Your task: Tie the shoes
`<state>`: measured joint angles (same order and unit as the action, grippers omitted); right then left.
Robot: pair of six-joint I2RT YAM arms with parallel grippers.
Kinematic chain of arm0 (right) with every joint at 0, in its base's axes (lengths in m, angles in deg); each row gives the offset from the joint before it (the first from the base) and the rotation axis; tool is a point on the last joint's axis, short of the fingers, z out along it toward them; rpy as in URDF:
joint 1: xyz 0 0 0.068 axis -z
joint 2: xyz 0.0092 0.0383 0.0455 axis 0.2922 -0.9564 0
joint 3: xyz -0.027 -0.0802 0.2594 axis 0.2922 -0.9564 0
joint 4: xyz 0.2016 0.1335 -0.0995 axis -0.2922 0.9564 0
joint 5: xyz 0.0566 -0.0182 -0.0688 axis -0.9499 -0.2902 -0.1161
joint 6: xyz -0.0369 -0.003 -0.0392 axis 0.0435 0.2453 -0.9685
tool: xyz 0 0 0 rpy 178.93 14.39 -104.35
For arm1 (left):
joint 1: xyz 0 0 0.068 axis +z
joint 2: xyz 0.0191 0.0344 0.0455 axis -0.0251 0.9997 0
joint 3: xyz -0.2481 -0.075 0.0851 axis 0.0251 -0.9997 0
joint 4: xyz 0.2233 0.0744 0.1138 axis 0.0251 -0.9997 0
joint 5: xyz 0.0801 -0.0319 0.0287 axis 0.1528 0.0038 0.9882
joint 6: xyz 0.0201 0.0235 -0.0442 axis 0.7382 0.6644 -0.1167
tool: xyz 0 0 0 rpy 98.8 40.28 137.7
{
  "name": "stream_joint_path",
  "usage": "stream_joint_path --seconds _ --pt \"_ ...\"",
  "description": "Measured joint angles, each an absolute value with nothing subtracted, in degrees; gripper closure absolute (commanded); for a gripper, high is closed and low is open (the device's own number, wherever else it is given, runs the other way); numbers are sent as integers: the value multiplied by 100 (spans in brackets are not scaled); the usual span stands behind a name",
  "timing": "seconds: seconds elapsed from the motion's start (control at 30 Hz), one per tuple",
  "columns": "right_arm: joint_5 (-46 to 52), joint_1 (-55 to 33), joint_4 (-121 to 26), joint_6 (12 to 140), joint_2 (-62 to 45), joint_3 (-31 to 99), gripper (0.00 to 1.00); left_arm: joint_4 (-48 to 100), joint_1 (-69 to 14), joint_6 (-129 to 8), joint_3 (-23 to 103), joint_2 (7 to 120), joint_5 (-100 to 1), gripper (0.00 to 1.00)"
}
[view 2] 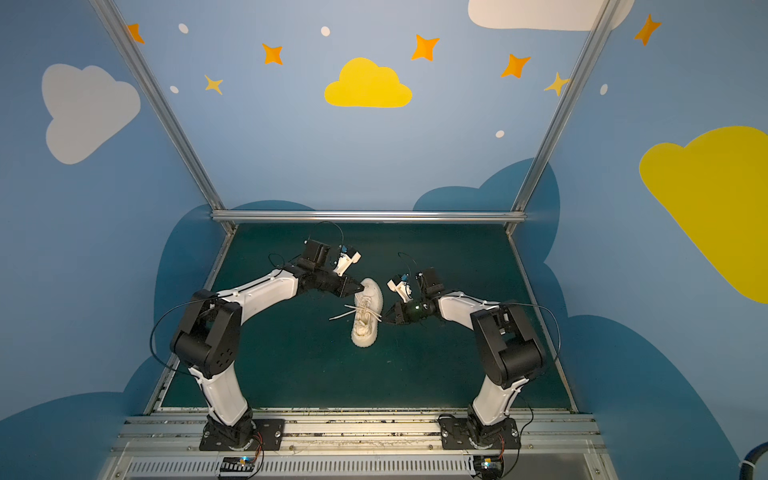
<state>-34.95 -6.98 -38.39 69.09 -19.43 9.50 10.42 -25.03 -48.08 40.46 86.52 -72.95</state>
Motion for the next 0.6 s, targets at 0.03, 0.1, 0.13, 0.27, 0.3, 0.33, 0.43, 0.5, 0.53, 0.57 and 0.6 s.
stream_joint_path --seconds 0.03,0.1,0.13,0.27,0.3,0.33,0.43,0.5,0.53,0.57,0.6 --pt "-3495 -695 -3836 6909 -1930 937 100 1049 -2494 -4813 4044 8641 -7292 97" --pt "-3497 -684 -3836 6909 -1923 906 100 1086 -2484 -4819 4044 8638 -7290 97" --pt "-3495 -678 -3836 6909 -1923 891 100 1095 -2477 -4821 4044 8638 -7290 97" --pt "-3482 -656 -3832 6911 -1899 830 100 1116 -2468 -4824 4044 8636 -7282 97" --pt "-3477 -649 -3832 6911 -1884 808 100 1121 -2468 -4826 4044 8634 -7279 97" --pt "-3475 -641 -3832 6914 -1860 784 100 1121 -2468 -4828 4044 8628 -7279 97" --pt "-3475 -625 -3836 6925 -1825 751 100 1195 -2468 -4874 3998 8584 -7282 97" --pt "-3477 -612 -3839 6935 -1822 736 100 1248 -2468 -4926 3928 8527 -7284 97" --pt "-3477 -608 -3836 6942 -1822 731 100 1278 -2468 -4946 3893 8496 -7286 97" --pt "-3477 -604 -3836 6951 -1822 731 100 1300 -2468 -4966 3856 8466 -7284 97" --pt "-3477 -601 -3841 6955 -1822 729 100 1331 -2468 -4985 3825 8440 -7286 97"
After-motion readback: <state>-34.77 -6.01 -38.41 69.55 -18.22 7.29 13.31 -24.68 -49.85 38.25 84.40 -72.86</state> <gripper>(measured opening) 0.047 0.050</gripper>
